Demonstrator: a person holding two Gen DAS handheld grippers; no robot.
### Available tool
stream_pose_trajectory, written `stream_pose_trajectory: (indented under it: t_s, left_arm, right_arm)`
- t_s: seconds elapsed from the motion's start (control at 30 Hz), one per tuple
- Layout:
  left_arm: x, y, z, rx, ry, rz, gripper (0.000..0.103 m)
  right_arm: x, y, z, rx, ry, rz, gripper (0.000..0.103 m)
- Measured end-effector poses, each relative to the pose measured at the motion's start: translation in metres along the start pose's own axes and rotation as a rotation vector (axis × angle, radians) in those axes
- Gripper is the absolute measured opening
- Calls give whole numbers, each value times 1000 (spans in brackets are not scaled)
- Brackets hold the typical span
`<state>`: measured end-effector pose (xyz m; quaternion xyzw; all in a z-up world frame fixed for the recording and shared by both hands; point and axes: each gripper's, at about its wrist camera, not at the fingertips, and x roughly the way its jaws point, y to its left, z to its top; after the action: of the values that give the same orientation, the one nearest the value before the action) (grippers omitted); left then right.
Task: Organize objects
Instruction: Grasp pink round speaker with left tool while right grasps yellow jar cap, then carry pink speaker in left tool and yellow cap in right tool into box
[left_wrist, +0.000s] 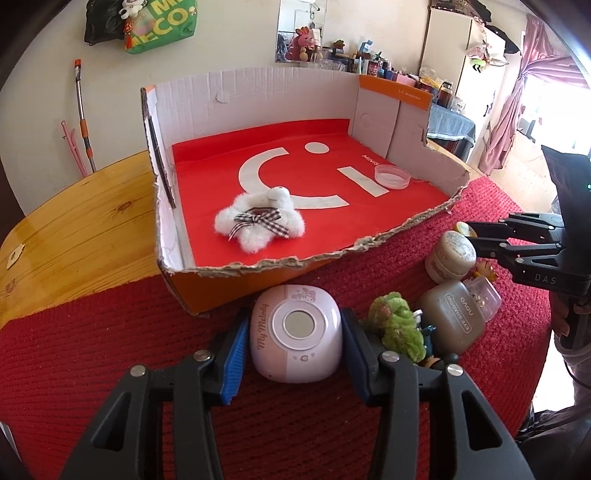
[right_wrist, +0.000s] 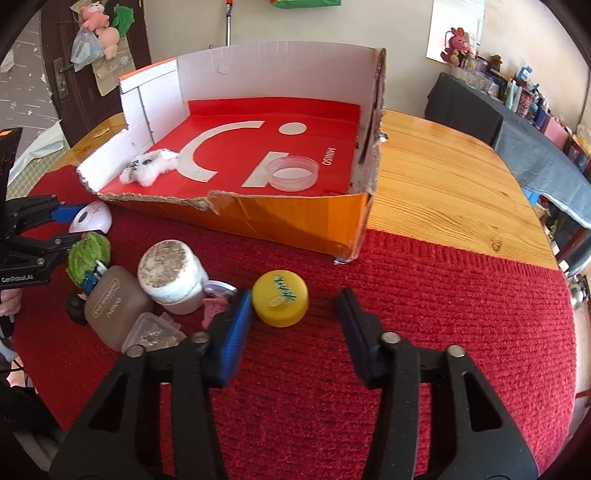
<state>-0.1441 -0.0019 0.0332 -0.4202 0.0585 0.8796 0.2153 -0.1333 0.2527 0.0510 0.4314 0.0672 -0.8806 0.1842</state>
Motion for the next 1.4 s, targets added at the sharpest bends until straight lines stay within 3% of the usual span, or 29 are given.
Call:
stream_pose_trajectory:
  t_s: [0.13,0.53,1.0,1.4]
  left_arm:
    - [-8,3,-3,-22,-17,13,49]
    - [-44,-1,-2,-26,-101,21,49]
    - [-58,-7,1,-9,-134,19,49]
    - [-56,-23,39,63,-145,-32,49]
  right_arm:
    - [-7,6,-3,-9,-35,-34,29]
    - [-46,23,4,-28,-122,-8,29]
    - [-51,24,2,-19,-118,17,29]
    - [-62,24,22,-37,-145,63,29]
